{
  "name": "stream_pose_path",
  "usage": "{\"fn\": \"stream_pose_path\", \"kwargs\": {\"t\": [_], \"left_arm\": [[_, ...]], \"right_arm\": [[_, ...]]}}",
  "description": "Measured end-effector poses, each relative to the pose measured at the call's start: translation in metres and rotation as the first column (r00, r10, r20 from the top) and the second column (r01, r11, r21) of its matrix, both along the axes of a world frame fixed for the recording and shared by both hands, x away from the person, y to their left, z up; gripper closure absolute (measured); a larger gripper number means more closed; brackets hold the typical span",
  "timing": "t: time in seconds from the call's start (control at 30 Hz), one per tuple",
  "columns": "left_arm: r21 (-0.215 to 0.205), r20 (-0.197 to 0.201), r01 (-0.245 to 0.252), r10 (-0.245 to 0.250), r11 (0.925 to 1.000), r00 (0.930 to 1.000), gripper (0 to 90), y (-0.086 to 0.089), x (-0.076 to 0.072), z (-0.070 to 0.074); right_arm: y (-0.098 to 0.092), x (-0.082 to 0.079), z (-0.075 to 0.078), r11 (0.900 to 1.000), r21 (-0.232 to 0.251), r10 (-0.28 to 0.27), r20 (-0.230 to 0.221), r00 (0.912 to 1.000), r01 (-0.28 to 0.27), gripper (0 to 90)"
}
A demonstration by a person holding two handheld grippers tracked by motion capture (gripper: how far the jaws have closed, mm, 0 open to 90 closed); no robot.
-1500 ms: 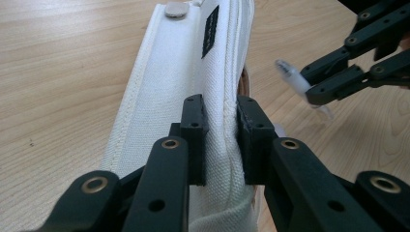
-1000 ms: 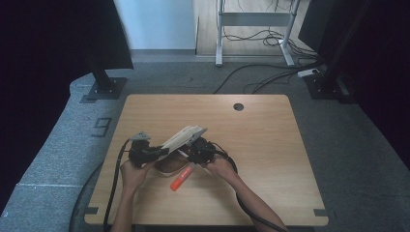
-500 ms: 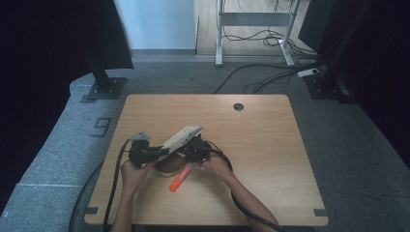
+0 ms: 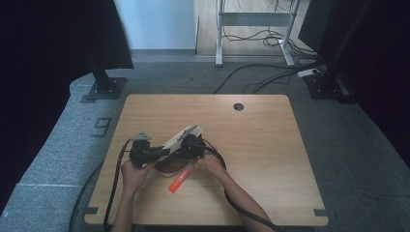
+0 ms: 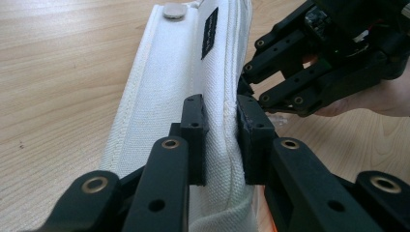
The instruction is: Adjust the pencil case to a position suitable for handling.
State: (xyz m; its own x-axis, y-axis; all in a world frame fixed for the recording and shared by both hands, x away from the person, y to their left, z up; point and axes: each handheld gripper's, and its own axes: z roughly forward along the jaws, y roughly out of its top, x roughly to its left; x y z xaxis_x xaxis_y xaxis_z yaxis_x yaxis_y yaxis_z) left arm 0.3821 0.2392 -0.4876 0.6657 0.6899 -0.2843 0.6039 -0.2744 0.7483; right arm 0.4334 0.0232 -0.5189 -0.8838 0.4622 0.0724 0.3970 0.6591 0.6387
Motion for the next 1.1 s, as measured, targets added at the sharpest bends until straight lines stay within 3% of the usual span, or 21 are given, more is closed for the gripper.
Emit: {"fn": "stream_pose_path", "kwargs": {"t": [0.53,0.6,0.8,1.1], "left_arm": [[0.003,0.002,0.003,-0.003,1.0000,1.0000,75.9,0.000,0.000,0.000],[0.006,0.006,0.004,-0.004,1.0000,1.0000,75.8,-0.001,0.000,0.000],[0.006,0.006,0.005,-0.005,1.0000,1.0000,75.7,0.000,0.000,-0.001],[0.000,0.005,0.007,-0.007,1.0000,1.0000,75.4,0.000,0.000,-0.001]], "right_arm": [[0.014,0.002,-0.007,1.000,0.020,0.002,0.015,0.9999,-0.003,76.7],[0.012,0.002,-0.006,1.000,0.017,0.005,0.018,0.9998,-0.006,72.6],[0.001,-0.008,0.006,1.000,0.019,0.016,0.019,0.9997,-0.016,65.7],[-0.031,-0.021,0.012,0.999,0.032,-0.008,0.012,0.9999,0.008,65.0]]}}
